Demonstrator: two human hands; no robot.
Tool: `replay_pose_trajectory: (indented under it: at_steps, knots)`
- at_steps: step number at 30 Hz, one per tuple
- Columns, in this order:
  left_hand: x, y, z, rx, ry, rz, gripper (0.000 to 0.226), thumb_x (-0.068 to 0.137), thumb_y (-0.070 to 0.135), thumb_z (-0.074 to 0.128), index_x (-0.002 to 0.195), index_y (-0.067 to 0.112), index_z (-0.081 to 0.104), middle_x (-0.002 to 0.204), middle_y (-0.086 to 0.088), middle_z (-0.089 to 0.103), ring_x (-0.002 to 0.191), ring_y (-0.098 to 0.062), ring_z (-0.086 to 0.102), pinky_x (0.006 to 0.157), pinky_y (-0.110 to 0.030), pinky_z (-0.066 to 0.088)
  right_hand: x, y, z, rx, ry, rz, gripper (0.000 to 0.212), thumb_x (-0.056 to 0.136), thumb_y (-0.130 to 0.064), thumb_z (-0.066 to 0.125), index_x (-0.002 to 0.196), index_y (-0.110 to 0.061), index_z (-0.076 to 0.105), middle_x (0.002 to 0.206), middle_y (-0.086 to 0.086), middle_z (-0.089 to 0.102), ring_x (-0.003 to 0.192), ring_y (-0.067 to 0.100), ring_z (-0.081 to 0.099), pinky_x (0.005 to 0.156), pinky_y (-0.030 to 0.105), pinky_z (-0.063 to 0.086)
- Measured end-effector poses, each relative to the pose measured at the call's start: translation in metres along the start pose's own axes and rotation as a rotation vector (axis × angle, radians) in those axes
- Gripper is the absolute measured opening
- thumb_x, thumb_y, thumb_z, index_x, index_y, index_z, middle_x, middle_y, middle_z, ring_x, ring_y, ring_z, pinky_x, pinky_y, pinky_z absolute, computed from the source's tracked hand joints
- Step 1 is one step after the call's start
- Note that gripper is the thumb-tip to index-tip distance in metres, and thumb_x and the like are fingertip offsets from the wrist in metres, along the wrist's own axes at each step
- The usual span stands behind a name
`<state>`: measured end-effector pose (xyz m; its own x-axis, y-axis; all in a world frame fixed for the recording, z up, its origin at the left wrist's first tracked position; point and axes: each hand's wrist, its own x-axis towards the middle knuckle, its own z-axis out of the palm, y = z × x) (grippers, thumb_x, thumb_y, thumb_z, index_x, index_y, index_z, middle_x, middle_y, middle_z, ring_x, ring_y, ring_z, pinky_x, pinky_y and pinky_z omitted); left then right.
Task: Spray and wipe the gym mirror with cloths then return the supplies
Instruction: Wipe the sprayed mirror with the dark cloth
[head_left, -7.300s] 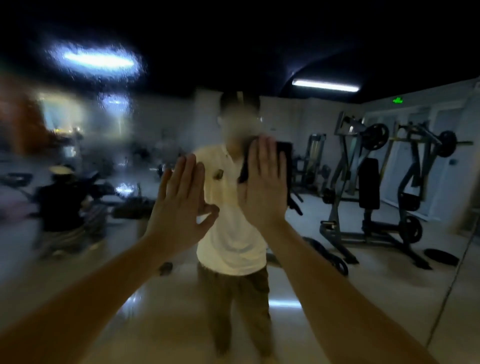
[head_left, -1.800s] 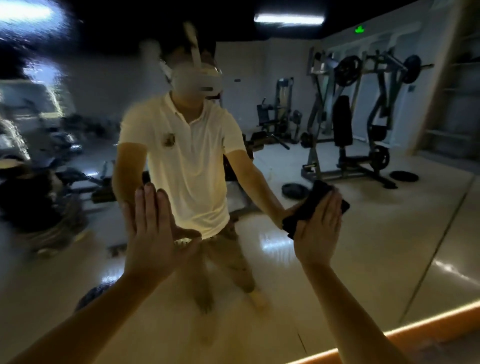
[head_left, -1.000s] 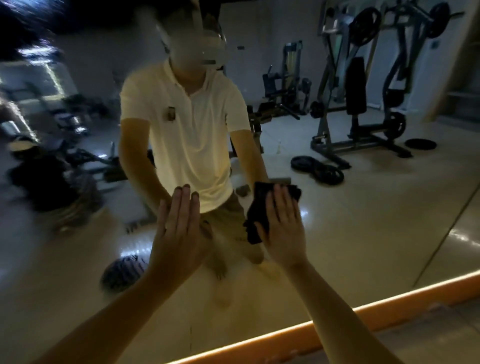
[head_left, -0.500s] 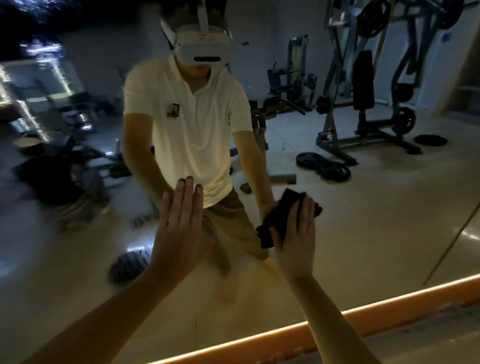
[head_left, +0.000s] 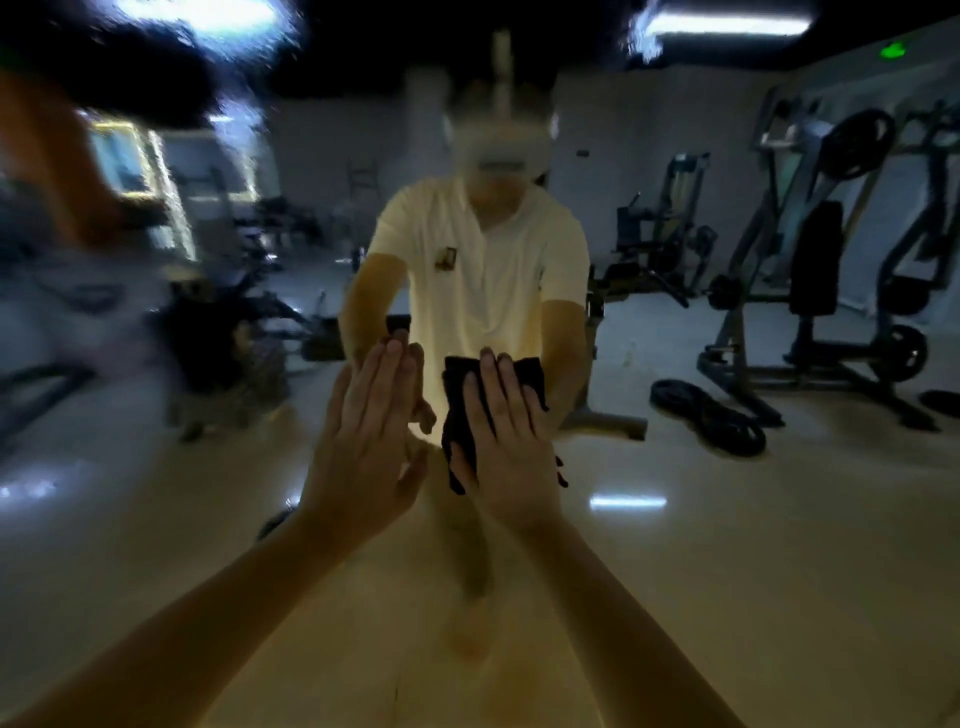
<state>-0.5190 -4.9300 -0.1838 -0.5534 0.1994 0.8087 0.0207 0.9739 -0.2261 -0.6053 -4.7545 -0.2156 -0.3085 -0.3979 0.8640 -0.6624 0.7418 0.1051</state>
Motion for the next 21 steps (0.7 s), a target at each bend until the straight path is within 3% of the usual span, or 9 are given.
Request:
replay_pose_trajectory:
  at_steps: [4, 8, 12, 16, 21]
  knots:
    - [0.030, -0.016, -0.014, 0.003, 0.079, -0.025, 0.095, 0.090, 0.035, 0.071, 0.162, -0.002, 0.021, 0.172, -0.020, 0.009, 0.160, -0.035, 0.010, 0.130, -0.052, 0.009, 0.053, 0.013, -0.027, -0.053, 0.074, -0.025, 0.082, 0.094, -0.033, 0.065, 0.161, -0.006, 0.027, 0.170, 0.016, 0.016, 0.159, 0.031, 0.011, 0.129, 0.043, 0.003]
    - [0.084, -0.029, -0.028, 0.032, 0.163, 0.062, 0.078, 0.104, 0.047, 0.048, 0.160, -0.003, 0.027, 0.170, -0.023, 0.015, 0.160, -0.037, 0.011, 0.129, -0.056, 0.012, 0.105, 0.042, -0.056, -0.142, 0.111, -0.046, 0.079, 0.094, -0.035, 0.057, 0.161, -0.003, 0.028, 0.169, 0.019, 0.019, 0.158, 0.034, 0.014, 0.128, 0.048, 0.013]
    - [0.152, -0.048, -0.052, 0.080, 0.278, 0.095, 0.083, 0.102, 0.049, 0.056, 0.159, -0.006, 0.029, 0.168, -0.026, 0.022, 0.157, -0.041, 0.020, 0.129, -0.055, 0.012, 0.146, 0.076, -0.090, -0.226, 0.125, -0.054, 0.079, 0.095, -0.033, 0.050, 0.163, -0.004, 0.021, 0.171, 0.017, 0.014, 0.159, 0.032, 0.009, 0.129, 0.049, 0.010]
    - [0.213, -0.067, -0.081, 0.082, 0.388, 0.069, 0.086, 0.101, 0.052, 0.052, 0.158, -0.008, 0.028, 0.167, -0.028, 0.023, 0.155, -0.042, 0.023, 0.128, -0.057, 0.016, 0.188, 0.111, -0.130, -0.309, 0.212, 0.081, 0.076, 0.096, -0.033, 0.037, 0.162, 0.000, 0.019, 0.170, 0.019, 0.014, 0.159, 0.034, 0.011, 0.130, 0.047, 0.006]
    - [0.254, -0.073, -0.092, 0.107, 0.360, -0.016, 0.092, 0.104, 0.065, 0.029, 0.163, -0.004, 0.011, 0.172, -0.023, 0.006, 0.161, -0.036, 0.005, 0.129, -0.056, 0.009, 0.238, 0.153, -0.172, -0.322, 0.289, 0.366, 0.077, 0.094, -0.034, 0.022, 0.163, 0.000, 0.011, 0.171, 0.020, 0.008, 0.159, 0.035, 0.007, 0.129, 0.051, 0.010]
